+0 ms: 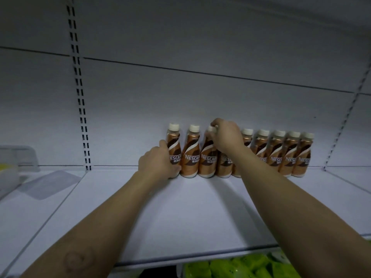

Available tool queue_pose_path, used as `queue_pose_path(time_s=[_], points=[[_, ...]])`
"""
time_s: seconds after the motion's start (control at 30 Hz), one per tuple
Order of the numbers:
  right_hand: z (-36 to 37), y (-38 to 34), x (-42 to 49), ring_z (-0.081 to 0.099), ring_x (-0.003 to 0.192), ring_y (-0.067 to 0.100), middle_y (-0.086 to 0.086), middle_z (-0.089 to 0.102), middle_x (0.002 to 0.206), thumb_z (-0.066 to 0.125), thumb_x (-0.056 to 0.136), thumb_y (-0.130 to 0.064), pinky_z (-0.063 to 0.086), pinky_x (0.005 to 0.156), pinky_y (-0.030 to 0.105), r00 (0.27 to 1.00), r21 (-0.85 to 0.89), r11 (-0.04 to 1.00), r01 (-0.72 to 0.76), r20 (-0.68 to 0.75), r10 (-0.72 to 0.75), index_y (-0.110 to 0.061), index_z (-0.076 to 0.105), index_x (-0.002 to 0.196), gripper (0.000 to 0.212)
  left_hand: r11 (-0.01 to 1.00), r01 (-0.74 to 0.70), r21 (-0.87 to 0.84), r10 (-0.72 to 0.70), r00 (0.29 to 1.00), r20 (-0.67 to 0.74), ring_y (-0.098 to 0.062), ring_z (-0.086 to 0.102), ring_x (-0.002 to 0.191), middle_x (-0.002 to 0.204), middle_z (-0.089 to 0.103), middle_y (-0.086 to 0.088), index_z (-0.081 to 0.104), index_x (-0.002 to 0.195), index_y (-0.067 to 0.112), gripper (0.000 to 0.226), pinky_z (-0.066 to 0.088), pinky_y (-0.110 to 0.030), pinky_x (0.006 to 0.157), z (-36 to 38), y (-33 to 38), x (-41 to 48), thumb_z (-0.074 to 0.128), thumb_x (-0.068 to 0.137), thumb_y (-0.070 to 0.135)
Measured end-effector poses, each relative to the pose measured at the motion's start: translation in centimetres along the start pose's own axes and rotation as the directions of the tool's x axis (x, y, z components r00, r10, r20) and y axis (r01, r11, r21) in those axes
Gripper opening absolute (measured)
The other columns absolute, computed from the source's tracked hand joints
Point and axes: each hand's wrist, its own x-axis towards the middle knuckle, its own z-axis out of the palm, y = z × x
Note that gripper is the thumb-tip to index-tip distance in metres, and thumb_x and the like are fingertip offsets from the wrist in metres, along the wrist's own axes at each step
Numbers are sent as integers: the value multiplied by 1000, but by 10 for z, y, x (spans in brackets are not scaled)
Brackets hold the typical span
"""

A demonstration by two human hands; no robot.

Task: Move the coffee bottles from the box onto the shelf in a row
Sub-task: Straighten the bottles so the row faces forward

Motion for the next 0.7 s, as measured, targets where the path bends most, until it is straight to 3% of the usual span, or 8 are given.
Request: queue_pose_path(time_s=[0.1,0.27,0.47,0.7], points=[[2,5,7,61,90,28,12,66,105,67,86,-29,54,76,39,1000,41,999,11,4,-11,-16,63,114,31,997,14,-80,-18,999,-51,-30,59,91,103,58,-6,38,109,17,66,44,-36,69,9,5,8,80,66,44],[1,13,16,60,91,24,9,67,108,69,85,-28,42,71,27,999,81,996,37,33,-40,-17,65,110,28,984,-22,-175,4,995,-101,-30,60,90,104,60,-10,40,109,17,60,50,-40,75,18,-3,14,80,68,35],[-1,15,17,60,98,24,7,65,114,69,85,-23,51,79,33,996,91,994,57,56,-62,-18,63,110,25,978,-37,-206,12,993,-119,-28,60,93,107,60,-9,41,113,17,59,48,-38,77,21,-3,13,80,71,31],[-2,18,14,61,102,24,8,65,117,70,85,-22,50,84,34,995,144,988,50,76,-61,-18,62,118,35,981,-12,-194,-1,998,-70,-29,59,98,113,56,-10,40,119,16,65,51,-43,84,21,1,6,80,71,33]])
